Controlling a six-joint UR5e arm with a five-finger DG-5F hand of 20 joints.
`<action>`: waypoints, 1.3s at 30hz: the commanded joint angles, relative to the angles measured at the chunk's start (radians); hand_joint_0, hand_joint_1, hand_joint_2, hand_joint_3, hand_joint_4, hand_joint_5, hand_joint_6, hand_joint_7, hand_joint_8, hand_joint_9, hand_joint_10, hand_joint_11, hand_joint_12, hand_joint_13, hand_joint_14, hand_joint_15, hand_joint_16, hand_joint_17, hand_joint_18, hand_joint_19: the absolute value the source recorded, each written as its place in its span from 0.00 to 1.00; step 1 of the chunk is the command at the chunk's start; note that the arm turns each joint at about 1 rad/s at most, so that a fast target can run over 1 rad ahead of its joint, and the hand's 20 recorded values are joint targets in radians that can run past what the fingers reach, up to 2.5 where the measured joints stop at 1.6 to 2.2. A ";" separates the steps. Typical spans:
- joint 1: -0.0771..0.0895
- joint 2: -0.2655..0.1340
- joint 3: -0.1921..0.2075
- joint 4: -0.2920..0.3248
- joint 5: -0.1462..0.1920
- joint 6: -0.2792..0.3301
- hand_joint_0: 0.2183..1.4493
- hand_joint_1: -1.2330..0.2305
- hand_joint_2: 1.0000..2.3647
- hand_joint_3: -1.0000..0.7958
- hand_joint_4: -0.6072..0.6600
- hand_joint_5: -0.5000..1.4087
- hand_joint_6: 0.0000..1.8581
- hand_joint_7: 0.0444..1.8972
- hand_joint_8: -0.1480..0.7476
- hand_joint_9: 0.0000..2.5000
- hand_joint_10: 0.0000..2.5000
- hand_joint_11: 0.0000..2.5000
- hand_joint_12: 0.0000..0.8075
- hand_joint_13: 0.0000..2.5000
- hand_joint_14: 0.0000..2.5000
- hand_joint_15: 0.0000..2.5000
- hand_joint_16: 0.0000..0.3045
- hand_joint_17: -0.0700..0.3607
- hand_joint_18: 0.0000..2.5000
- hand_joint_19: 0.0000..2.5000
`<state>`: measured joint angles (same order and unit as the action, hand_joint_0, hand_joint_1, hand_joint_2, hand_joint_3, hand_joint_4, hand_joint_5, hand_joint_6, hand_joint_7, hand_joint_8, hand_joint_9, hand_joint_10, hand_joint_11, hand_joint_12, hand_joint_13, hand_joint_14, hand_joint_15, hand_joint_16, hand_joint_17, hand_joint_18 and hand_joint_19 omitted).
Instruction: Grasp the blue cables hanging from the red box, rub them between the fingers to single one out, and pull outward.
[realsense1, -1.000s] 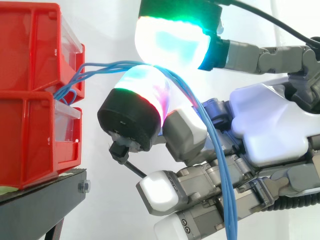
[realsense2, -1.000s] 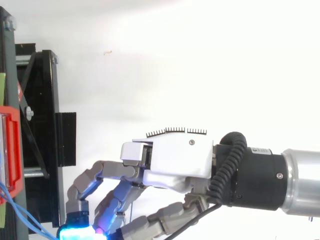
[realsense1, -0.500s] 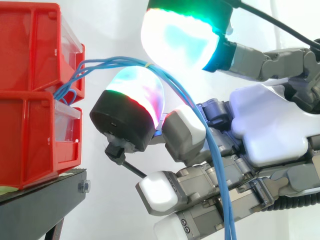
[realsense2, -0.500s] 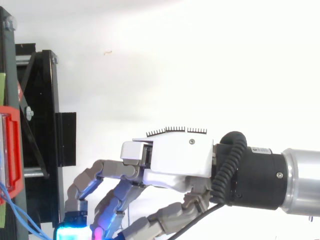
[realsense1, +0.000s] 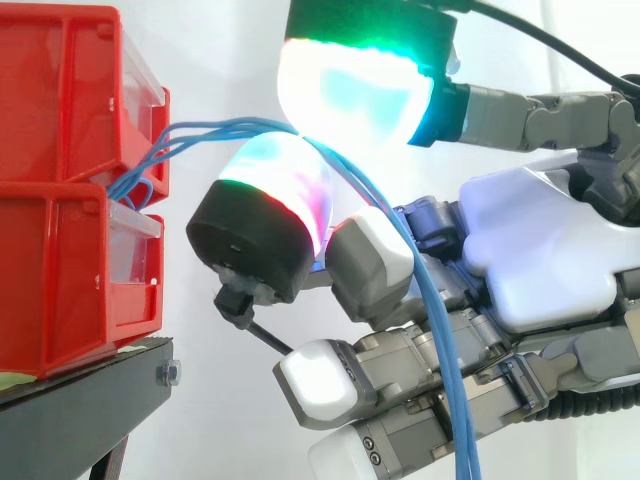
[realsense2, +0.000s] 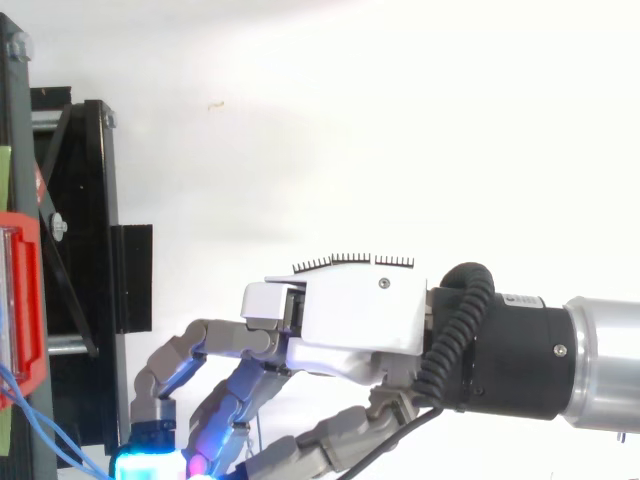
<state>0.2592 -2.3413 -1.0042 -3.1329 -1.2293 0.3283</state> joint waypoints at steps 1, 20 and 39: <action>0.000 0.003 -0.001 -0.003 0.001 0.000 0.40 0.24 0.01 0.51 0.41 0.19 0.52 0.57 0.55 0.43 0.01 0.27 0.50 0.33 0.01 0.18 0.17 0.44 0.25 0.14; 0.000 0.005 -0.001 -0.015 -0.002 0.000 0.53 0.22 0.00 0.31 0.38 0.16 0.53 0.50 0.46 0.33 0.00 0.24 0.47 0.28 0.01 0.18 0.17 0.44 0.23 0.16; 0.000 0.005 -0.001 -0.015 -0.001 0.000 0.27 0.35 0.00 0.28 0.52 0.20 0.50 0.47 0.54 0.43 0.01 0.25 0.53 0.32 0.01 0.18 0.21 0.49 0.19 0.15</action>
<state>0.2592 -2.3361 -1.0047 -3.1477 -1.2302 0.3283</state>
